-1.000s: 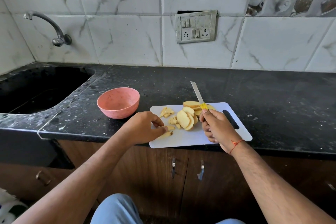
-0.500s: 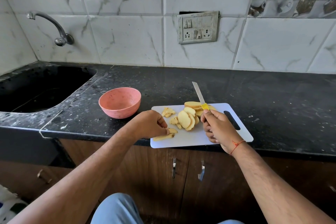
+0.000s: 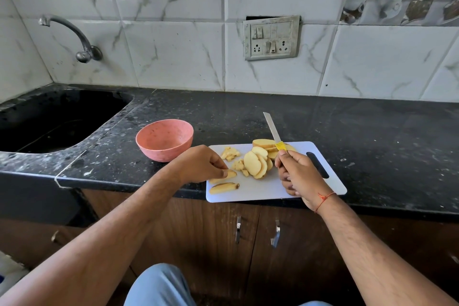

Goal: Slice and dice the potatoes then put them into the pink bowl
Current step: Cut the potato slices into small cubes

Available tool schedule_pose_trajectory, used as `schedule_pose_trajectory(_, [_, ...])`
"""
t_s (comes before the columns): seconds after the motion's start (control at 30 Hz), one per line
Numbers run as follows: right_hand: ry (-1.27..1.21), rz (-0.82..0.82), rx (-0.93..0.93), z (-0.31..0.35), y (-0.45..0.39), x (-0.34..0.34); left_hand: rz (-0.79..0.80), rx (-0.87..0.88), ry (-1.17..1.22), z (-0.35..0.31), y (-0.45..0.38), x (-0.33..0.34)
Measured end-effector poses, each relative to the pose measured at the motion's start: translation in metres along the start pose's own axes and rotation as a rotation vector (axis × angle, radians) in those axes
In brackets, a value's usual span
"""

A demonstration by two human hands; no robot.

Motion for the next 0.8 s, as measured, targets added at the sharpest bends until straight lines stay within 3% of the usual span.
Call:
schedule_pose_trajectory(0.23, [-0.002,0.008,0.002,-0.001,-0.001,0.000,-0.104,0.036,-0.040,0.003,-0.003,-0.004])
schedule_pose_trajectory(0.4, [-0.011,0.010,0.000,-0.001,-0.002,0.001,-0.249,0.119,-0.191,-0.002,0.011,-0.005])
schedule_pose_trajectory(0.53, [-0.005,0.009,-0.004,-0.001,-0.001,0.000,-0.231,0.226,-0.162,-0.004,0.026,0.009])
schedule_pose_trajectory(0.8, [0.021,-0.001,-0.001,0.003,0.003,0.002,-0.238,0.265,-0.044,0.018,0.037,0.017])
Point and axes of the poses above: each hand's wrist, its own y-axis away from the middle knuckle, its own x-axis out of the palm, z = x × y, the point moved 6 cm from there along -y, towards the middle knuckle, and after that the axes turned 12 degrees about y, right-handed, at the moved point
